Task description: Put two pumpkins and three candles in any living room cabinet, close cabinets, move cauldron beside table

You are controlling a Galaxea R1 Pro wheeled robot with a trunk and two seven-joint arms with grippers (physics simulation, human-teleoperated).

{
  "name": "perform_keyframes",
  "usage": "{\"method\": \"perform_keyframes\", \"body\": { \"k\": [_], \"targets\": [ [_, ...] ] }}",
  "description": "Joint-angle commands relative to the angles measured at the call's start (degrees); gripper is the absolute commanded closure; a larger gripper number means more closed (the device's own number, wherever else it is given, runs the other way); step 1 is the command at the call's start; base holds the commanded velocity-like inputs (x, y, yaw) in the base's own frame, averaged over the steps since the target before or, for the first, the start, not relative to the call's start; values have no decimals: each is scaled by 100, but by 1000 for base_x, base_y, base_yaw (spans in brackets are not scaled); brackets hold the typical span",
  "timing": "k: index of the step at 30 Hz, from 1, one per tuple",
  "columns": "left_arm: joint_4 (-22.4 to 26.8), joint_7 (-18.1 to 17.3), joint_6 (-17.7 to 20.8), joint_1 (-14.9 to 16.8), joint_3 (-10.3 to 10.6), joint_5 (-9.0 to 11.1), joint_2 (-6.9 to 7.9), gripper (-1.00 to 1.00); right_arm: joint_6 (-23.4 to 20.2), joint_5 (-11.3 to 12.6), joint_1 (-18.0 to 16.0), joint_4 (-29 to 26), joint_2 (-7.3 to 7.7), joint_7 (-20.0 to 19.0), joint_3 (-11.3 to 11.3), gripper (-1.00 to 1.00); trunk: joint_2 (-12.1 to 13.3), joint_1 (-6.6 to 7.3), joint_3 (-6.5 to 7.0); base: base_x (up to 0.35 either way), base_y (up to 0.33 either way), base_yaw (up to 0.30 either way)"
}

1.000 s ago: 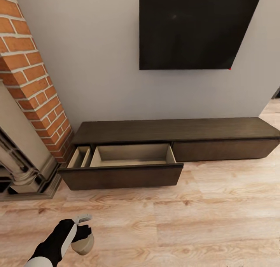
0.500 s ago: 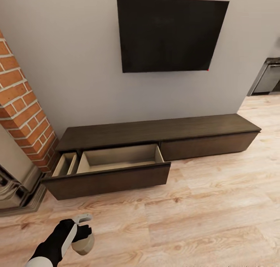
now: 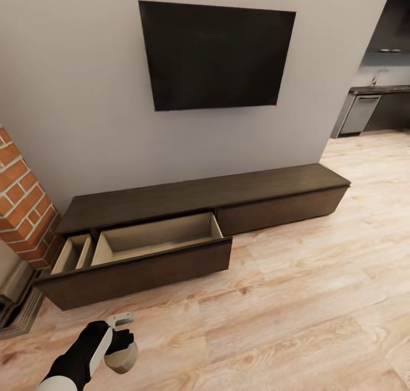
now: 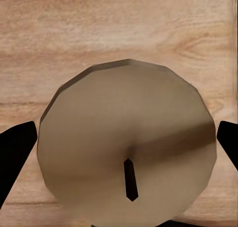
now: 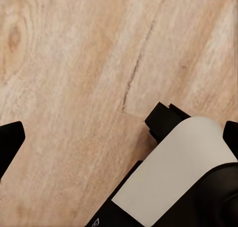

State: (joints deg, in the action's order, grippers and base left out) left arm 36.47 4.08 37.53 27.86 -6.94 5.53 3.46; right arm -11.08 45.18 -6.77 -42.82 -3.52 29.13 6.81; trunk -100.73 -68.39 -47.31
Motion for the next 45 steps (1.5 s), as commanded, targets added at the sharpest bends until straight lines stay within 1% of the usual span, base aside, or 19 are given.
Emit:
{"method": "perform_keyframes", "body": {
  "k": [1, 5, 9, 13, 45],
  "targets": [
    [0, 3, 0, 0, 0, -5, -2, 100, 0, 0, 0, 1, 0, -5, 25, -100, 0, 0, 7, 0, 0, -228],
    [0, -2, 0, 0, 0, -8, 5, 100, 18, 0, 0, 2, 0, -6, 64, -100, 0, 0, 32, 0, 0, -228],
    [0, -4, 0, 0, 0, -8, 5, 100, 186, 0, 0, 2, 0, -5, 67, -100, 0, 0, 58, 0, 0, -228],
    [0, -4, -1, 0, 0, -5, 9, 100, 234, 0, 0, 9, 0, -4, 66, -100, 0, 0, 83, 0, 0, -228],
    [-1, 2, -9, -7, 0, -6, 12, 100, 264, 0, 0, 125, -6, -12, 75, -100, 0, 0, 286, 0, 0, -229]
  ]
}}
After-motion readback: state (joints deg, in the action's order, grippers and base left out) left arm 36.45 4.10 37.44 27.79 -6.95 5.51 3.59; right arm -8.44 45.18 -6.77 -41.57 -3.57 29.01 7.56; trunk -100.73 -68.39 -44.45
